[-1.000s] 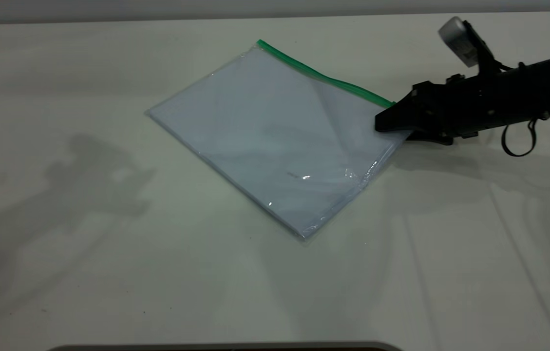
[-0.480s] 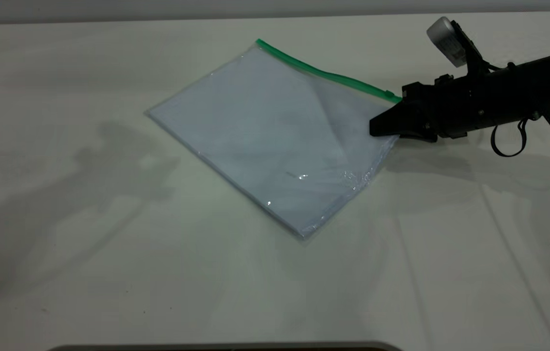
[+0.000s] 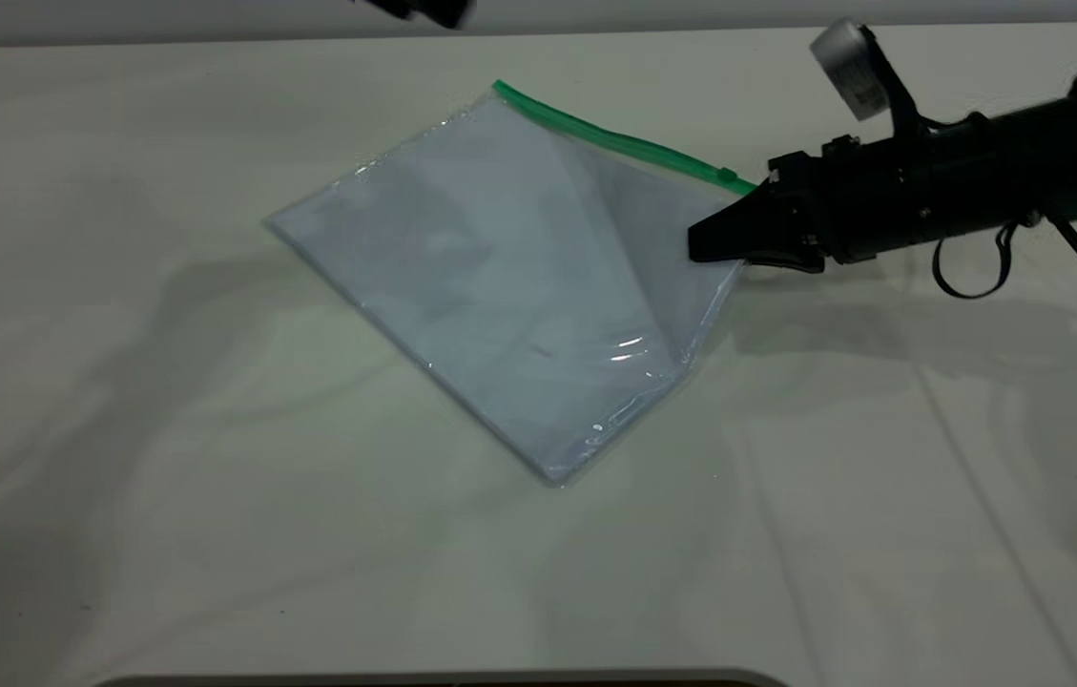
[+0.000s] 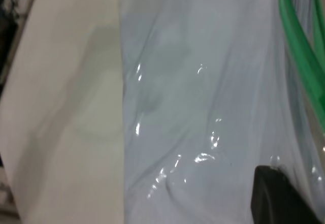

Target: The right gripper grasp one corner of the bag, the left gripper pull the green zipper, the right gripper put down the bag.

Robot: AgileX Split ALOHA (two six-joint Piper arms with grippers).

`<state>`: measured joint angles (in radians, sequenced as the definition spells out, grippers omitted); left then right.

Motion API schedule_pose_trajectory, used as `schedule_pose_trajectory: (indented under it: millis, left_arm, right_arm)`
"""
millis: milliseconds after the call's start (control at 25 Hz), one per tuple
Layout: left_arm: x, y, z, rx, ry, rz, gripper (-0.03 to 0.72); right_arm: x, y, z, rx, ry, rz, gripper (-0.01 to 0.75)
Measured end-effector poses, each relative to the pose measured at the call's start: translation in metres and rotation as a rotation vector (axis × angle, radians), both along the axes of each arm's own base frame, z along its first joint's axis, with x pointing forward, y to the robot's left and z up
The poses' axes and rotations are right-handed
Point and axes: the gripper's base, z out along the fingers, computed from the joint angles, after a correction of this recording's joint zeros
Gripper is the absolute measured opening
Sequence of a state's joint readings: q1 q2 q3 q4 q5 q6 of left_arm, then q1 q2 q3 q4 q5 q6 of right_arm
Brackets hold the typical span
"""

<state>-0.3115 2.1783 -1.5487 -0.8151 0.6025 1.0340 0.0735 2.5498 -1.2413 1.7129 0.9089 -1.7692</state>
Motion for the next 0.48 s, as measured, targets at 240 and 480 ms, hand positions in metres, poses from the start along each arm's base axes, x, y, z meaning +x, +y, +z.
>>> schedule_pose_trajectory:
  millis: [240, 480]
  left_arm:
    - [0.015, -0.049, -0.026, -0.009, -0.023, -0.143, 0.525]
    - [0.020, -0.078, -0.047, -0.005, -0.054, -0.253, 0.525]
  right_arm:
    - [0.005, 0.016, 0.023, -0.139, -0.078, 0.060, 0.035]
    - [0.002, 0.031, 0.025, -0.218, -0.106, 0.103, 0.035]
